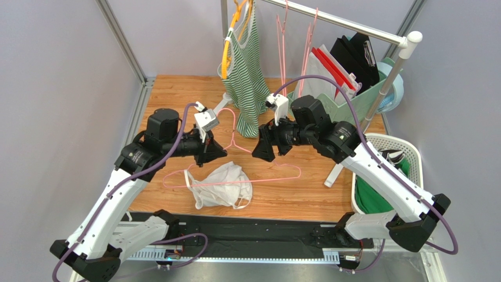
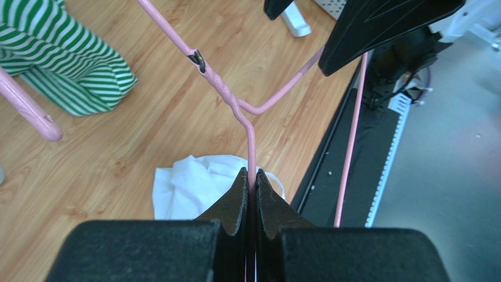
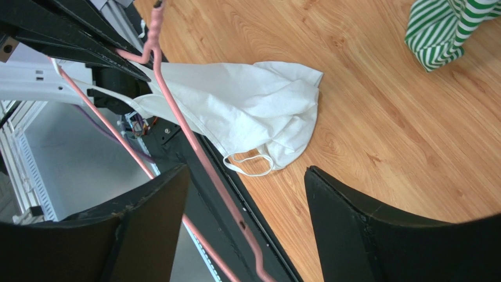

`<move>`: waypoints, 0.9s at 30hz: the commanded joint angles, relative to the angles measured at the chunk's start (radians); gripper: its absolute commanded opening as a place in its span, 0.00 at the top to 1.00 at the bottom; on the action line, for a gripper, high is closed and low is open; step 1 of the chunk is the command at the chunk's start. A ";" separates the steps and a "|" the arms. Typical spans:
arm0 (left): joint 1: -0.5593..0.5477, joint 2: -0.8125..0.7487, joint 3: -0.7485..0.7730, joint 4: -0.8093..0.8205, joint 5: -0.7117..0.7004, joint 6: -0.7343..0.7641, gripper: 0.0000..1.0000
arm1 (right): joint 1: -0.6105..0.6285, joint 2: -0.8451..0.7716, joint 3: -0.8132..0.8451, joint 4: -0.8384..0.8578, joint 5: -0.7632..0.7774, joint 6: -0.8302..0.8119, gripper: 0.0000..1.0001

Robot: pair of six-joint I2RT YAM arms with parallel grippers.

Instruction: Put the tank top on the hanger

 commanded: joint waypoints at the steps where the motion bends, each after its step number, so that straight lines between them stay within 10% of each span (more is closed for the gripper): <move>1: -0.004 -0.031 -0.030 -0.020 -0.144 0.083 1.00 | -0.001 0.007 0.033 0.039 0.116 0.002 0.18; 15: -0.004 -0.060 -0.179 0.057 -0.512 0.139 1.00 | 0.034 -0.061 -0.121 0.098 0.194 0.114 0.15; 27: 0.000 -0.045 -0.225 0.138 -0.511 0.025 1.00 | 0.470 -0.024 -0.492 0.411 0.415 0.299 0.23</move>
